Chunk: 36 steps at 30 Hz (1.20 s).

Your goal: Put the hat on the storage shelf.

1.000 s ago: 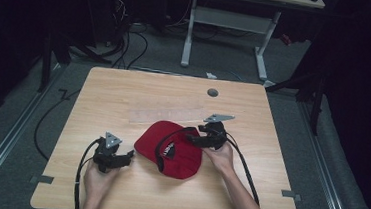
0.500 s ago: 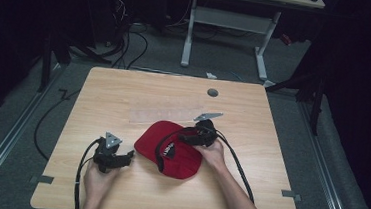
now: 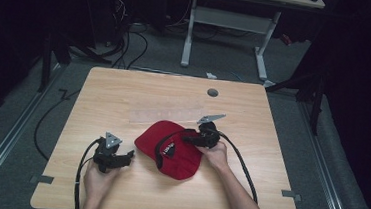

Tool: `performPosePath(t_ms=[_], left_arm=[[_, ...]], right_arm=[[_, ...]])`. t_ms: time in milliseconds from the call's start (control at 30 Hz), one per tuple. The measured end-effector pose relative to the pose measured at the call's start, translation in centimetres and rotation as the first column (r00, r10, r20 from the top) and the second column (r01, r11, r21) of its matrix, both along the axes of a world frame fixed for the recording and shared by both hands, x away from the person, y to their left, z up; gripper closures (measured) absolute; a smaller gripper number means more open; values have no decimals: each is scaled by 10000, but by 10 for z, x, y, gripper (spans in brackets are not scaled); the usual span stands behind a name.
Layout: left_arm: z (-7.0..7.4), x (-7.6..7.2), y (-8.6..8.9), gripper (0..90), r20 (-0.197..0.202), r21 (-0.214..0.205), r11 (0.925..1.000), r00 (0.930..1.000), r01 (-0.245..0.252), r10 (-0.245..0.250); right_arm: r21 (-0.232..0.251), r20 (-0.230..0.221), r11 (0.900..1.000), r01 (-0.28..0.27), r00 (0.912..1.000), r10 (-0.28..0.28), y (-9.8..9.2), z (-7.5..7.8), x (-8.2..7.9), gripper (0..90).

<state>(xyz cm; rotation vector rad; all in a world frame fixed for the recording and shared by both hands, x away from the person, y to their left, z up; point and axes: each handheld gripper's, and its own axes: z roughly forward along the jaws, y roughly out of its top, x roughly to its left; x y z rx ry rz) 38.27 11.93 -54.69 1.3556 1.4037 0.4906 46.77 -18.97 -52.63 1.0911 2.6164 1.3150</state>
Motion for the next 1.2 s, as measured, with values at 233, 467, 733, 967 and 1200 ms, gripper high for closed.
performPosePath(t_ms=[233,467,733,967,1200], left_arm=[[0,-1,-1,276,13,43,10000,10000,-58,58],[0,-1,-1,274,4,43,10000,10000,-49,49],[0,-2,-2,250,-23,57,9999,9999,100,-99],[1,-7,-7,246,-33,88,9992,9992,395,-395],[12,-18,-23,245,542,61,9942,9927,1071,-1073]], right_arm=[[-146,142,9999,-47,9999,49,-8,10,-16,835],[113,135,9997,232,9996,-233,-17,20,-27,844],[327,160,9983,481,9987,-487,-21,33,-35,847],[711,381,9949,720,9965,-748,-33,52,-42,848],[965,497,9913,898,9942,-949,-42,67,-47,848]])
